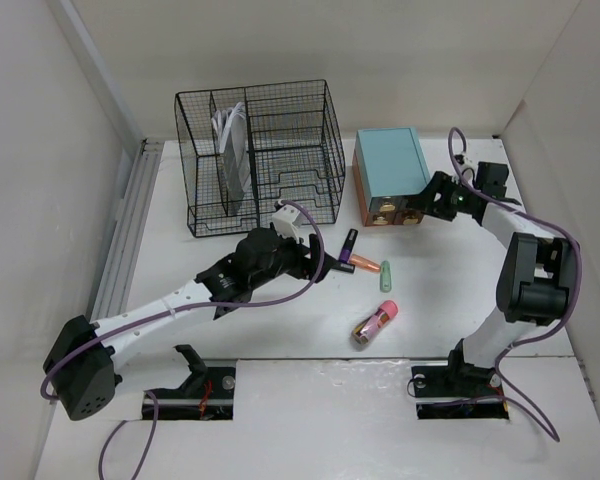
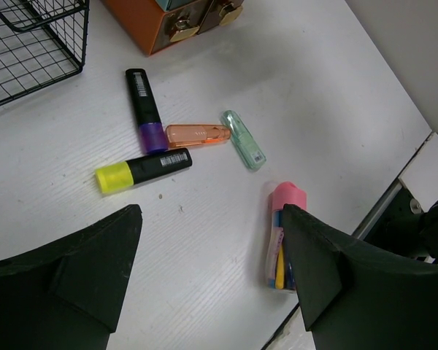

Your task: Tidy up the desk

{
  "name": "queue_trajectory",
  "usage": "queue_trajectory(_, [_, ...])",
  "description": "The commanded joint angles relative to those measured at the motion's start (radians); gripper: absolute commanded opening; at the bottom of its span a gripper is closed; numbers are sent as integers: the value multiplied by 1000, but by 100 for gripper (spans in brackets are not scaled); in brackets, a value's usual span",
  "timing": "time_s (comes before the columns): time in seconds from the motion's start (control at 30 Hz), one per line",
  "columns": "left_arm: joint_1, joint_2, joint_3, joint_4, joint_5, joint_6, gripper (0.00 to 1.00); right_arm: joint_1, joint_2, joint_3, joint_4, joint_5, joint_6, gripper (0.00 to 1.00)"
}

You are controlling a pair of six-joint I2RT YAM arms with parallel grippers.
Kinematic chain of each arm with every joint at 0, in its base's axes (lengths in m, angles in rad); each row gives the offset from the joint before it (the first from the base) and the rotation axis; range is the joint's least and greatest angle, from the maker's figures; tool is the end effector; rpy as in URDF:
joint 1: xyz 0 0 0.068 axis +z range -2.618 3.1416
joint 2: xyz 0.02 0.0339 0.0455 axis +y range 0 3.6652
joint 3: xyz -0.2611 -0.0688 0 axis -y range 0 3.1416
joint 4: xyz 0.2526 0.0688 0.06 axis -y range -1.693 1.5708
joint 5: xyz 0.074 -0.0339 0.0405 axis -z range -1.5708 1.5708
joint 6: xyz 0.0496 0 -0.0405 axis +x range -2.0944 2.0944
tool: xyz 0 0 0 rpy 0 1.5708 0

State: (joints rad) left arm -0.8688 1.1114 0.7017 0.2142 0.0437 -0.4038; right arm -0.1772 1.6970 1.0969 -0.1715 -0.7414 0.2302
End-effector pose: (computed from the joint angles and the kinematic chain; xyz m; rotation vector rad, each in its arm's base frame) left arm 0.1798 -0.2160 0.2779 0.4631 1.8101 -0.9446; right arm 0.3745 -0.0330 0.2023 0.0922 2.2481 0.8875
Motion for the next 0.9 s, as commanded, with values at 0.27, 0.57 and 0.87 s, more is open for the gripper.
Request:
queue_trajectory(0.27, [-1,-32,1,25,8,4,75,-7,-60,-65,245,40,120,53])
queue_trajectory(0.57, [-1,-41,-8,25,8,3,75,-7,-146,-160,254,40,75,45])
queue_trajectory(0.87, [-1,-50,-8,25,18,3,75,-47,-286,-299,123,-9,-55,43])
